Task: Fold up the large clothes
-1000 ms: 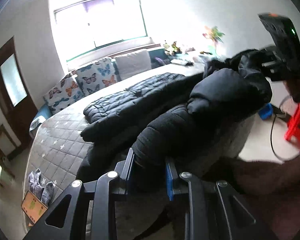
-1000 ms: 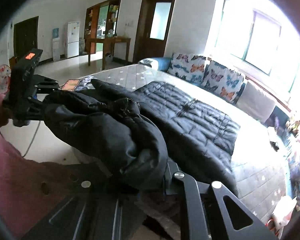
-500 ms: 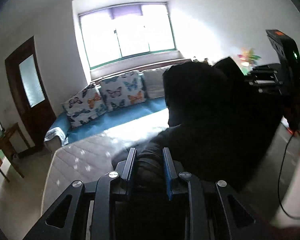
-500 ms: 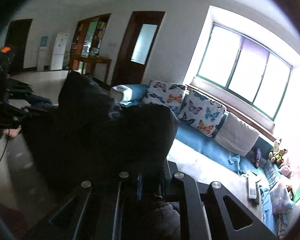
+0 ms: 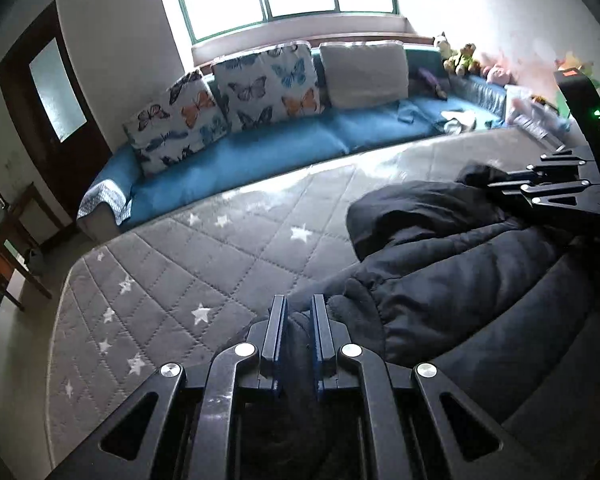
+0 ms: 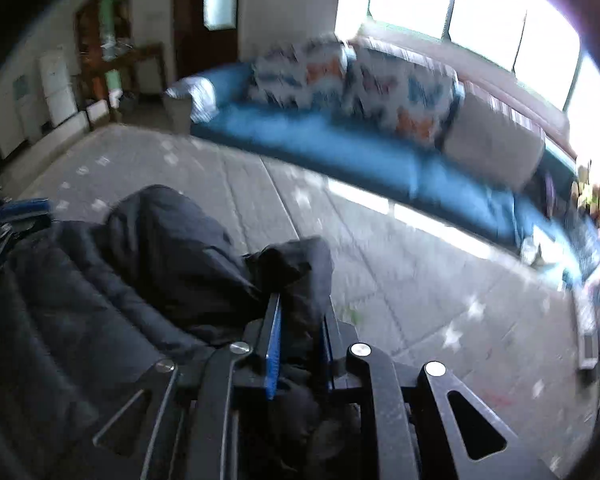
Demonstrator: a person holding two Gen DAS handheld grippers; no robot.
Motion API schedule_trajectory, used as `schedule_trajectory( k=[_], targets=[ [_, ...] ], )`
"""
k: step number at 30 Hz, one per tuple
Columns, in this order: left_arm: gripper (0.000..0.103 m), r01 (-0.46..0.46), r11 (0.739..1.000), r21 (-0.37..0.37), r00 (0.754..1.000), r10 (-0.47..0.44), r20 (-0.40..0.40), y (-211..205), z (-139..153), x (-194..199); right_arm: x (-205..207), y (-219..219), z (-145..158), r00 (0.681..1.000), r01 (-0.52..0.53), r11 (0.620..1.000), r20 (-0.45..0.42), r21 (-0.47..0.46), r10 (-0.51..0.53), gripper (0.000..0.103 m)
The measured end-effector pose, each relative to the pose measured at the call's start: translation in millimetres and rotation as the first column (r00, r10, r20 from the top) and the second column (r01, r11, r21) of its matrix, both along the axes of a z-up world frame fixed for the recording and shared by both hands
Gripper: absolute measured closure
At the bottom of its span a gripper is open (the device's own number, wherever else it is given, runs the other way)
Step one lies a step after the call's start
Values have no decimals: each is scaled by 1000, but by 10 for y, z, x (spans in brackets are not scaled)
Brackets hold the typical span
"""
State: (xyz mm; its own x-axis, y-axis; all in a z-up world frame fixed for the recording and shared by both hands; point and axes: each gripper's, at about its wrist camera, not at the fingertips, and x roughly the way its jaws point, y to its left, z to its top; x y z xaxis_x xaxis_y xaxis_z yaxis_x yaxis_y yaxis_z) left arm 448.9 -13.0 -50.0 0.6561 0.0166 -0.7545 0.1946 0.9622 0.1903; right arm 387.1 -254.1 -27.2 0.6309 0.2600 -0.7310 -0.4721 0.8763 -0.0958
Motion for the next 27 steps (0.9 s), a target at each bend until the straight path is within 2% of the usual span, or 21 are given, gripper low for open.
schedule_trajectory(
  k=[2,3,6,8,11,12,13,15,17,19,22,25,27],
  targets=[
    [91,-6,1000,6,999,6,-32,-32,-144,135,138,-43,-190,996,22,1000,-90,-4,-23,80],
    [91,-10,1000,15,999,11,-46,31,-246,222,156,-35,-193,993,32,999,-110,-20,-34,79],
    [91,-2,1000,11,998,3,-64,77,-368,211,1,-62,47,998,39,998,-46,-54,-42,78],
    [90,-11,999,-41,999,8,-53,143,-224,132,-119,-147,267,999,46,998,-1,-34,-46,74],
    [90,-13,983,-181,999,8,-32,235,267,-221,-363,-302,574,999,38,999,22,-11,-37,70],
    [90,-4,977,-214,1000,-2,-26,210,408,-317,-416,-318,646,1000,19,1000,18,-9,-19,66],
    [90,22,970,-243,999,-27,-20,164,525,-435,-524,-337,697,1000,3,1000,10,-14,-3,54],
    [90,75,964,-255,997,-82,-17,-9,676,-651,-721,-348,737,999,-35,999,-21,-11,35,42],
    [90,126,960,-249,989,-141,-42,-208,601,-757,-686,-273,652,998,-55,998,-39,-7,54,41],
    [90,128,959,-254,982,-158,-100,-377,482,-794,-628,-313,495,998,-30,1000,-59,-10,29,41],
    [90,95,956,-277,972,-150,-184,-431,175,-666,-459,-450,204,991,32,999,-128,31,-28,41],
    [90,47,939,-341,967,-128,-221,-316,-71,-504,-380,-563,15,985,62,993,-168,102,-44,41],
    [90,-13,919,-394,961,-98,-260,-236,-163,-390,-323,-545,-24,982,69,993,-179,99,-51,41]
  ],
)
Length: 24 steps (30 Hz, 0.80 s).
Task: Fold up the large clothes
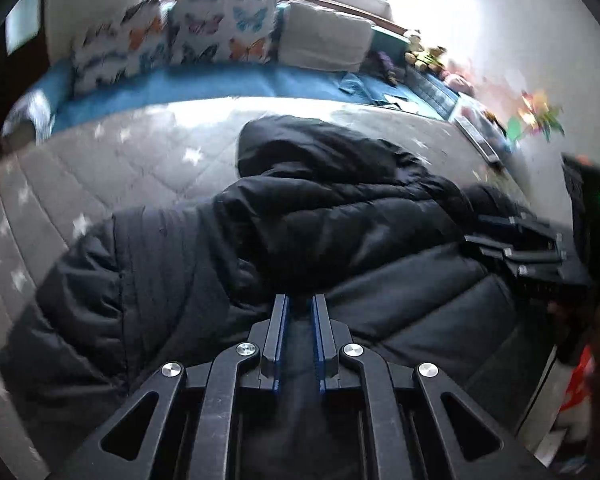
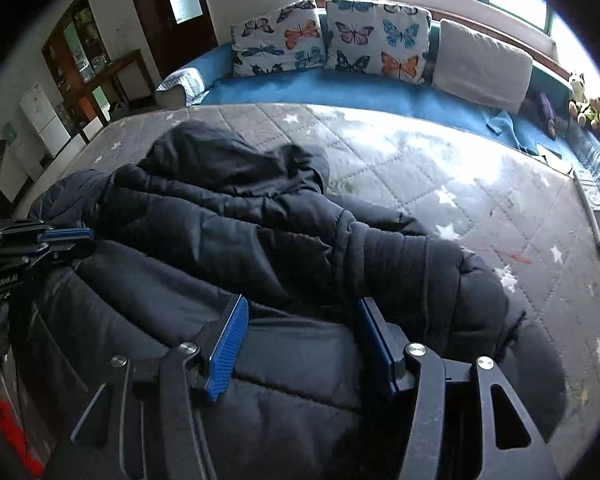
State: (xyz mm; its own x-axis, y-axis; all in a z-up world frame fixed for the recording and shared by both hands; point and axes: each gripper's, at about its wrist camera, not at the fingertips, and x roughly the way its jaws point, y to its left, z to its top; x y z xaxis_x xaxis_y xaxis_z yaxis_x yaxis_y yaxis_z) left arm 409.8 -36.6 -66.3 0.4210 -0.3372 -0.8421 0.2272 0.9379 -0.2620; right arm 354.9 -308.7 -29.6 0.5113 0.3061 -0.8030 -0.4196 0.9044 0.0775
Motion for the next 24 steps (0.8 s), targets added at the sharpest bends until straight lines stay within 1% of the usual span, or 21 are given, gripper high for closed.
schedule_trajectory(
  k=[1,3,4,5,6,7,8,9,10,12,15,17,19,22,24],
  targets=[
    [90,-13,1000,-18,1000,13,-9,22,-5,20,16,26,15,1000,1,1000,-2,-10,-1,41],
    [90,-15,1000,-13,1000,15,9,23,44,-21,-4,68,72,1000,-5,999,7,-41,6,41],
    [90,-10,1000,6,1000,10,25,20,70,-57,-51,68,116,1000,-6,999,18,-47,7,41],
    [90,-10,999,52,998,6,61,-6,144,-156,-106,69,184,999,-4,999,34,-49,5,41],
    [90,-13,997,81,997,7,81,11,164,-195,-180,60,268,999,2,999,52,-42,0,41],
    [90,-20,995,97,995,10,99,29,242,-284,-264,40,353,998,8,999,68,-31,-6,41],
    [90,-23,995,94,994,13,112,52,310,-382,-307,20,389,997,11,1000,75,-23,-9,41],
    [90,-27,995,94,992,15,123,86,359,-449,-369,-13,434,996,14,1000,84,-15,-13,39],
    [90,-44,994,104,989,29,142,127,425,-547,-469,-75,502,995,20,1000,93,-7,-19,35],
    [90,-69,990,121,984,48,169,200,523,-719,-580,-170,540,995,28,1000,93,0,-27,31],
    [90,-103,985,140,980,76,184,290,608,-922,-686,-324,521,997,38,999,63,13,-39,30],
    [89,-128,977,170,975,92,201,327,654,-1049,-739,-414,479,997,63,998,51,14,-64,30],
    [89,-145,969,199,971,101,216,373,700,-1180,-787,-497,450,996,83,996,39,35,-84,30],
    [89,-150,966,209,970,103,219,431,736,-1323,-856,-617,393,994,106,991,2,83,-106,29],
    [84,-158,967,198,971,116,209,489,753,-1389,-919,-664,356,993,117,988,-11,96,-117,26]
  ],
)
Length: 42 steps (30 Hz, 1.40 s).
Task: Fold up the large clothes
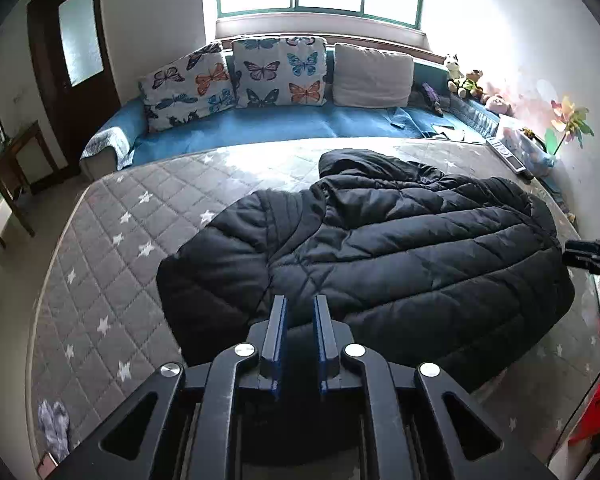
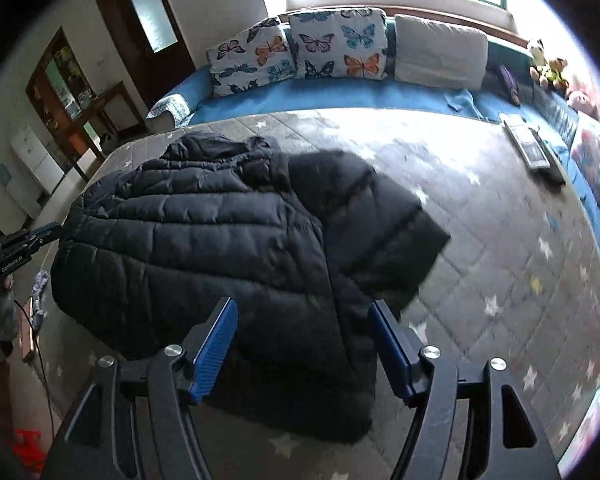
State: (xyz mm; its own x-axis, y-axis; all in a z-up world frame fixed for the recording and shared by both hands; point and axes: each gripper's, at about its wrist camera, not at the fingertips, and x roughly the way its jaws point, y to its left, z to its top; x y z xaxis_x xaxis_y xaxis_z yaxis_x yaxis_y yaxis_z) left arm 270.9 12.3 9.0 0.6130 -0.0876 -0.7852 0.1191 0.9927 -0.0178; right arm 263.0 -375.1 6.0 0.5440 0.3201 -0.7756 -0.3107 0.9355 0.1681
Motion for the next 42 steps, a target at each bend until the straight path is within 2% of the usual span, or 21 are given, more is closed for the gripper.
schedule_trajectory(
  k=[2,6,8,12,14,18,22,25,27,31,35,36,38,42],
  targets=[
    [63,-14,999,-38,1000,13,-12,86,14,-76,-46,-39,-23,1000,0,1000,-4,11,0,21],
    [57,-39,989,-146,998,33,-47,314,28,-199,-82,-111,-116,999,2,995,-52,96,3,15],
    [42,-58,976,-209,997,45,-69,460,33,-243,-68,-179,-178,997,5,990,-83,137,6,14],
    [25,-102,956,-277,994,87,-66,759,57,-340,-20,-285,-290,990,29,971,-141,235,5,7],
    [22,-121,938,-326,992,101,-77,903,34,-340,12,-366,-345,986,40,951,-165,307,11,5],
    [18,-151,878,-454,985,96,-142,1102,-93,-301,134,-504,-508,964,106,902,-264,419,10,0],
    [18,-188,834,-519,976,98,-195,1176,-267,-217,229,-563,-603,961,144,896,-276,421,-25,0],
    [18,-211,793,-571,967,85,-240,1212,-436,-127,347,-544,-711,948,157,888,-317,432,-14,0],
    [18,-223,777,-589,964,87,-250,1224,-517,-85,411,-514,-756,946,151,886,-325,438,0,0],
    [17,-245,765,-595,958,96,-271,1256,-642,8,561,-479,-826,945,146,868,-326,474,20,0],
    [9,-261,745,-614,953,96,-288,1278,-735,101,677,-454,-844,943,145,854,-331,500,34,0],
    [9,-259,744,-616,953,95,-286,1273,-752,123,701,-429,-833,943,139,857,-330,497,39,0],
    [1,-266,746,-611,952,103,-289,1265,-797,203,718,-357,-797,943,125,863,-330,490,50,0],
    [0,-272,739,-616,951,108,-290,1216,-894,351,742,-224,-767,941,94,883,-332,459,72,0]
  ],
)
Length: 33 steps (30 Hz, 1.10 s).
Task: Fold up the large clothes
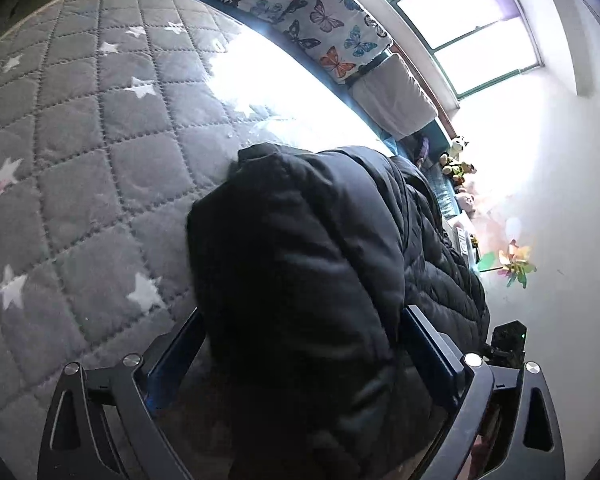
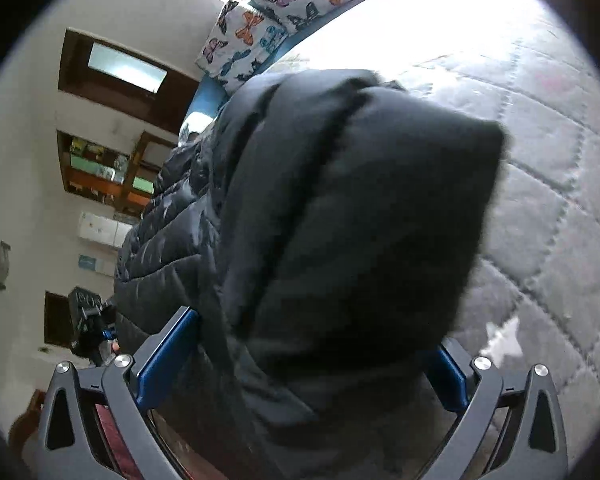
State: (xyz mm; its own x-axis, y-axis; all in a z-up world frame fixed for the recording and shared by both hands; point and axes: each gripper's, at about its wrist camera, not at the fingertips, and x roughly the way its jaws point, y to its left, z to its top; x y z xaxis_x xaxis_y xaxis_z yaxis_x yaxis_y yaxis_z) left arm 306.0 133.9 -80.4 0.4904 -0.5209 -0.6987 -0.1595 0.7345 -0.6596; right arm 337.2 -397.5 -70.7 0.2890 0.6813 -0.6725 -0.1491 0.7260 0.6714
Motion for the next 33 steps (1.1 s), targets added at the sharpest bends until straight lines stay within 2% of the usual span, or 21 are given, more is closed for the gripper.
schedule_trajectory(
  k=[5,8,13,18,20,22,24,25,28,33],
  targets=[
    [1,32,999,-37,999,-33,-22,-215,-77,241,-65,-32,-21,1000,14,1000,-21,8,-14,0],
    [1,59,998,-22,998,-59,-22,-274,-89,304,-88,-69,-25,1000,7,1000,-28,18,-7,0],
    [1,79,991,-105,995,-85,-56,-277,-244,374,-87,-124,-30,999,-26,999,-37,47,28,0],
    [3,105,990,-90,993,-109,-45,-416,-231,415,-143,-76,3,998,-54,997,-12,49,55,0],
    [11,121,991,-60,992,-122,-13,-528,-135,409,-199,-37,67,997,-76,997,35,30,75,2],
    [19,113,992,-53,994,-113,4,-584,-38,370,-283,-75,185,994,-74,996,83,41,71,31],
    [28,112,992,-64,994,-110,26,-658,96,380,-359,-182,308,992,-66,995,108,79,57,48],
    [31,121,990,-68,992,-119,36,-722,167,399,-393,-223,371,991,-64,994,126,85,53,50],
    [37,162,986,-35,985,-159,70,-1018,380,483,-499,-291,589,980,-52,998,195,20,47,55],
    [41,263,965,-18,957,-259,127,-1851,732,893,-689,-718,1105,947,15,1000,320,-24,-7,57]
  ],
)
